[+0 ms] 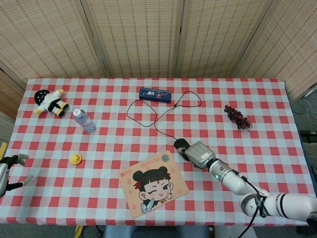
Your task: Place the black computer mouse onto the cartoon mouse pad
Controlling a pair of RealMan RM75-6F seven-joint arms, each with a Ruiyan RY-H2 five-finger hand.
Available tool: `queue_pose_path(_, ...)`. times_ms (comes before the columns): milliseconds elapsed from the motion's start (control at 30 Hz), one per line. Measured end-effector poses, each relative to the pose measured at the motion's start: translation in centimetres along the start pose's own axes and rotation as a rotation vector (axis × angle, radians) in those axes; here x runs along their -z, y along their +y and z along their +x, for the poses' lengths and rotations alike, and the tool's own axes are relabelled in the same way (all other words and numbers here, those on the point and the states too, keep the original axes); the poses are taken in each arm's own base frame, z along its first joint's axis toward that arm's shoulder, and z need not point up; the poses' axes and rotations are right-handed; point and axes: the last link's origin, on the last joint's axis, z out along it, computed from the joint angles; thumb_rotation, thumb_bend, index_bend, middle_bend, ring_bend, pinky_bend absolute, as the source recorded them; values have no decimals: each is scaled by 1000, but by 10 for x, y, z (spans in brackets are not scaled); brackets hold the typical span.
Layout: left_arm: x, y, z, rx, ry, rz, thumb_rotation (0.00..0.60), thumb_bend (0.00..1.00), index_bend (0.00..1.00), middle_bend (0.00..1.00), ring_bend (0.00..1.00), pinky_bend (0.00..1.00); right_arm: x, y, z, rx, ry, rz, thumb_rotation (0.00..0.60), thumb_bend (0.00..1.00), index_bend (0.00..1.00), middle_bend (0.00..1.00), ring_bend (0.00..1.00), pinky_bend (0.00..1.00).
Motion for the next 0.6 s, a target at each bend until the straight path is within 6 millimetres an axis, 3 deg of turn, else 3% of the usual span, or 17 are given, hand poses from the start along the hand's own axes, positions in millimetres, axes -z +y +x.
queue_pose_path(600, -4, -9, 2, 4, -14, 51, 600, 162, 448, 483, 406, 647, -21, -3, -1, -3, -30, 7, 600, 1000, 191, 980, 895, 988)
